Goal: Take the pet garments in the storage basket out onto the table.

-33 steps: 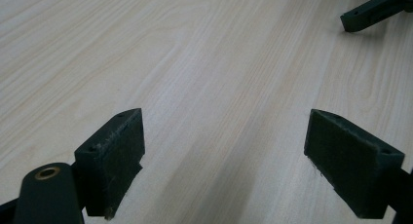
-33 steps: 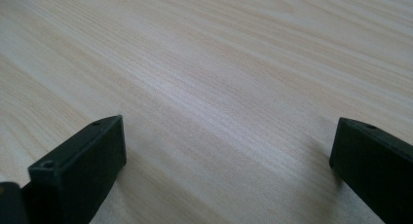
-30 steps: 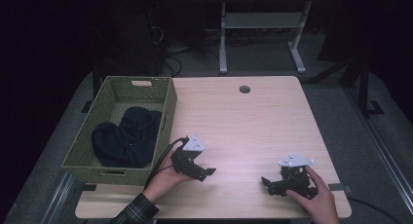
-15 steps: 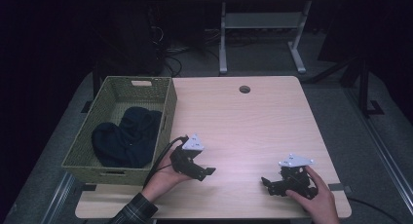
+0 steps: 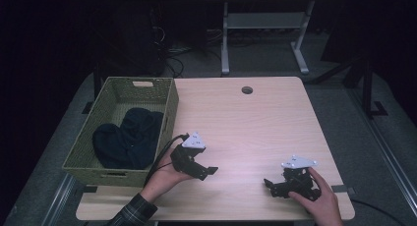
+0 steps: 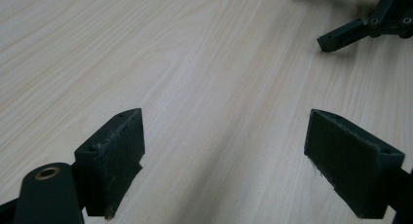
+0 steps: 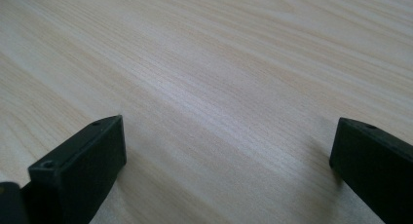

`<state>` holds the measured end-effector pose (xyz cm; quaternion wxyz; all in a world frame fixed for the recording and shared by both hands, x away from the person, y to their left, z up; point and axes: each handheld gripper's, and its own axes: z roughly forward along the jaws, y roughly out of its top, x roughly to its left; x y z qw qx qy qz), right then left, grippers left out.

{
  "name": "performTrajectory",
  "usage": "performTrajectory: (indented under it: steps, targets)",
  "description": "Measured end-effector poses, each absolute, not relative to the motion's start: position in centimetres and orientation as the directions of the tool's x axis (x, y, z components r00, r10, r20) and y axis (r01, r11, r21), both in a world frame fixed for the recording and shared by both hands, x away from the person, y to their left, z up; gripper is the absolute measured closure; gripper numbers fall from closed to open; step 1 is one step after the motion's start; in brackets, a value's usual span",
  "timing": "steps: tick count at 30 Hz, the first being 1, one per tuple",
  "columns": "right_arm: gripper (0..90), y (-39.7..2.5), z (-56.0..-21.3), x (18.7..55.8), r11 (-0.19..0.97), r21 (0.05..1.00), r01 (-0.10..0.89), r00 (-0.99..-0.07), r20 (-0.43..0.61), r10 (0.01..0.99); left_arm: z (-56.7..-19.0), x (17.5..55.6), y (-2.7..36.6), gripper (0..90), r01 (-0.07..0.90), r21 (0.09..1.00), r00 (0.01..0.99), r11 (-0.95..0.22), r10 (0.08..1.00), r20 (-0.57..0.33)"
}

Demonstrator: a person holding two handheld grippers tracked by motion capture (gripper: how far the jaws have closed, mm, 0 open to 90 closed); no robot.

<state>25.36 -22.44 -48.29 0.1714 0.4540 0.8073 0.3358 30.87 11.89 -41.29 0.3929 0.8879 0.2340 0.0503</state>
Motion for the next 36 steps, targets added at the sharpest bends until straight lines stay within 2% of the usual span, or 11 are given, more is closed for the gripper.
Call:
performTrajectory:
  steps: [36]
  targets:
    - [0.0,-22.3,-48.3,25.3,0.352,0.696,0.626,-0.516,0.032,0.856,-38.3,31.5,12.4,14.3,0.362,0.755,0.885,-0.547,0.457,-0.092]
